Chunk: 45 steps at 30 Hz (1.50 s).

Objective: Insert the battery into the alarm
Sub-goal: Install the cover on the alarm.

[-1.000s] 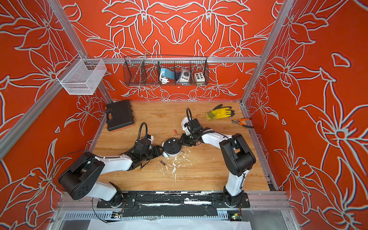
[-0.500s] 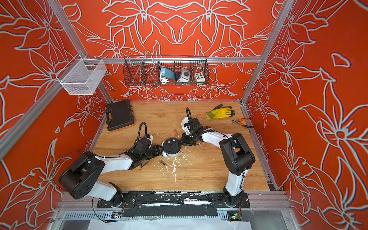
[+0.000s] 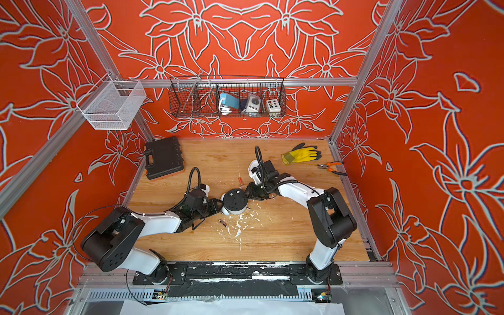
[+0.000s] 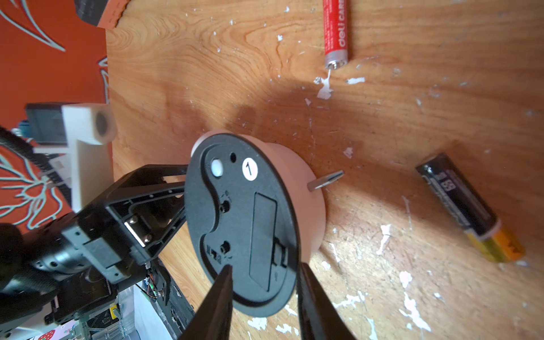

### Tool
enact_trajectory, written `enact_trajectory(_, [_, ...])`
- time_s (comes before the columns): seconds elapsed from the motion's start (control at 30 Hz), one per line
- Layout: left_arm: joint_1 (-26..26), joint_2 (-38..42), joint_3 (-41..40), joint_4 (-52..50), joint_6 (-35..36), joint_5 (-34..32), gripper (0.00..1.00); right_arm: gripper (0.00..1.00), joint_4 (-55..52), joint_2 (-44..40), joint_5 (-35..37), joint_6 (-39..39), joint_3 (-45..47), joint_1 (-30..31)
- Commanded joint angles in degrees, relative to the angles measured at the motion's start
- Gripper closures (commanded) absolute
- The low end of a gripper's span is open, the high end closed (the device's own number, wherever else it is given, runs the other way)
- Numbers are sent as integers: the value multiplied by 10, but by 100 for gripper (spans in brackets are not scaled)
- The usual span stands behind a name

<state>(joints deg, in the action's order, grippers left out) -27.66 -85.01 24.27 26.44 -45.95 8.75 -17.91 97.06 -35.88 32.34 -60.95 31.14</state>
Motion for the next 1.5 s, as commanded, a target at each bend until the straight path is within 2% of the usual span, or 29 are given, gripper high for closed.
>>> enact_trajectory(0.0, [10,0,-15,-28,-3,-9,59,62,8,-18,11,8,9,4])
enact_trajectory(0.1, [14,21,-26,-21,-3,-13,48,62,9,-19,13,10,9,4])
enact_trajectory(0.2, [19,44,-38,-15,-3,-16,45,62,10,-18,14,10,8,4])
enact_trajectory(0.37, [26,43,-46,-15,-4,-12,58,62,11,-18,12,11,7,3])
enact_trajectory(0.83, [26,-15,-15,-1,-11,43,82,62,7,-26,18,10,11,2])
enact_trajectory(1.0, [27,-4,-15,-9,-14,33,100,63,6,-29,19,10,11,1])
enact_trajectory(1.47, [38,129,-3,-92,-6,-7,100,63,4,-51,23,9,12,1])
